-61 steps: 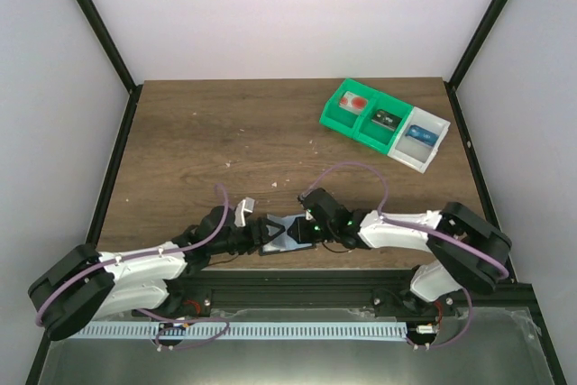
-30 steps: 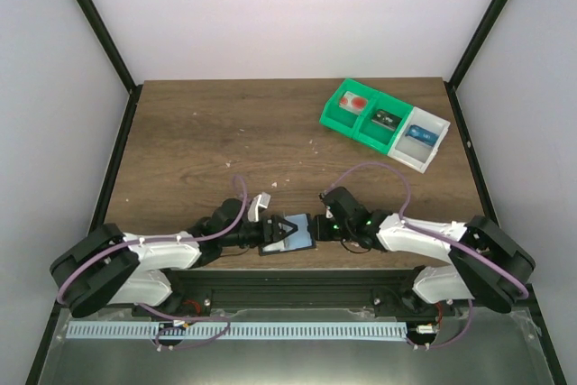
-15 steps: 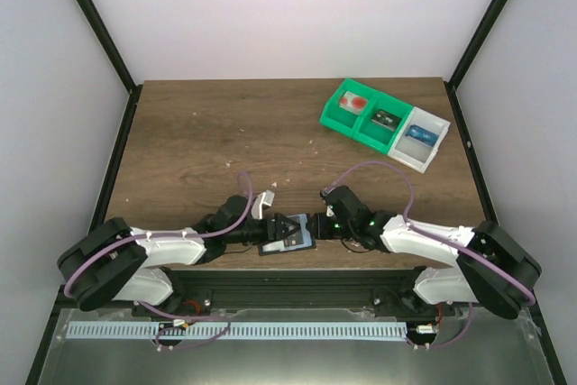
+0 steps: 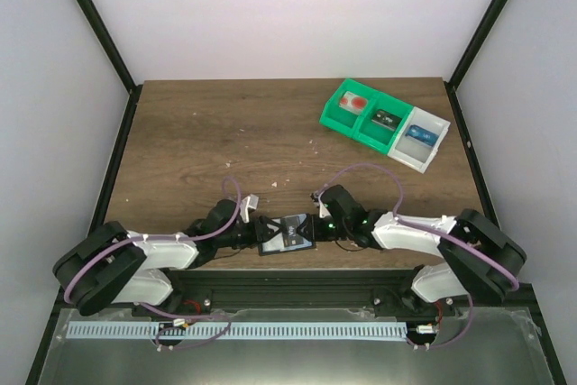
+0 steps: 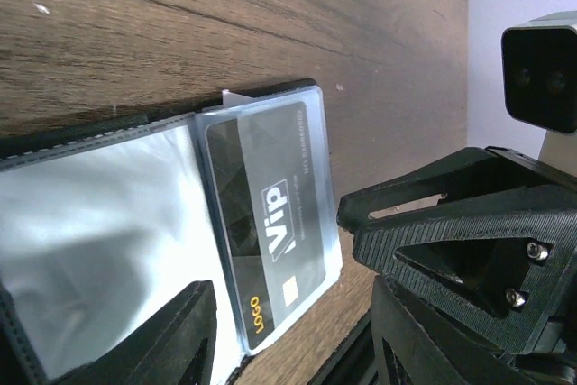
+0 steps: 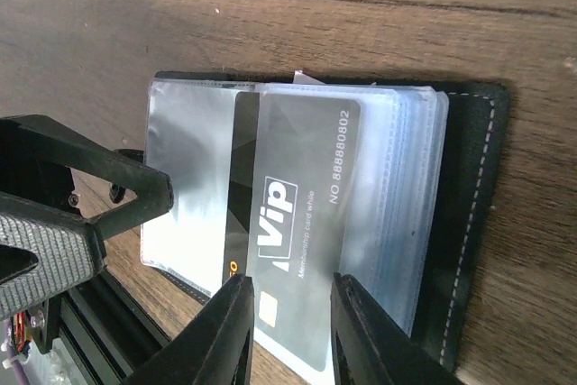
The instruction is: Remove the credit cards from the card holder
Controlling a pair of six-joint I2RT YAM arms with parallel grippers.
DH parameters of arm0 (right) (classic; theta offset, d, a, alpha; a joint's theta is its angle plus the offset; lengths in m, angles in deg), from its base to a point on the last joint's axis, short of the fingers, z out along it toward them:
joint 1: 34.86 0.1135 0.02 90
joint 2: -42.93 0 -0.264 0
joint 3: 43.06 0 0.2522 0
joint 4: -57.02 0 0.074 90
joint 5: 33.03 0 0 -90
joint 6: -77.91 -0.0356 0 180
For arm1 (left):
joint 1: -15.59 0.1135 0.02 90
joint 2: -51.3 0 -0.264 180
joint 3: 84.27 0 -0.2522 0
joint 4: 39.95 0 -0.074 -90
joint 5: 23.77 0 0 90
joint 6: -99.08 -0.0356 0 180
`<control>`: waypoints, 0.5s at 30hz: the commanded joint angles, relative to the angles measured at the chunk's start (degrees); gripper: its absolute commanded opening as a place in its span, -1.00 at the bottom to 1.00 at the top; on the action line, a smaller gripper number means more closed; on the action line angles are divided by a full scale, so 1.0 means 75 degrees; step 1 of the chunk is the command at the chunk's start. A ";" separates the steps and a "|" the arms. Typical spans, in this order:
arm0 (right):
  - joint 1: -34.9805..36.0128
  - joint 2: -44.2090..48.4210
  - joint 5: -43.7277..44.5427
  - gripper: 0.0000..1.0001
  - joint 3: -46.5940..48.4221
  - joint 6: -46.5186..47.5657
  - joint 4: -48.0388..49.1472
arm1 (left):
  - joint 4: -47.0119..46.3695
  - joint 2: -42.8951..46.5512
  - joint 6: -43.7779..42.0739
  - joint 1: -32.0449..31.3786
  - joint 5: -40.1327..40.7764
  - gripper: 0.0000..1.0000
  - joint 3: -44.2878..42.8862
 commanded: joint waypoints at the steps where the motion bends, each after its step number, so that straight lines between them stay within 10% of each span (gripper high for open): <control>1: -0.0032 -0.0307 -0.0280 -0.49 0.0339 -0.0041 0.0287 | -0.0272 -0.0245 -0.0008 0.0060 0.0089 -0.03 0.0083; 15: -0.0032 -0.0580 -0.0239 -0.51 0.0011 -0.0142 0.0576 | -0.1030 -0.1186 -0.0036 0.0060 -0.0329 -0.29 -0.0030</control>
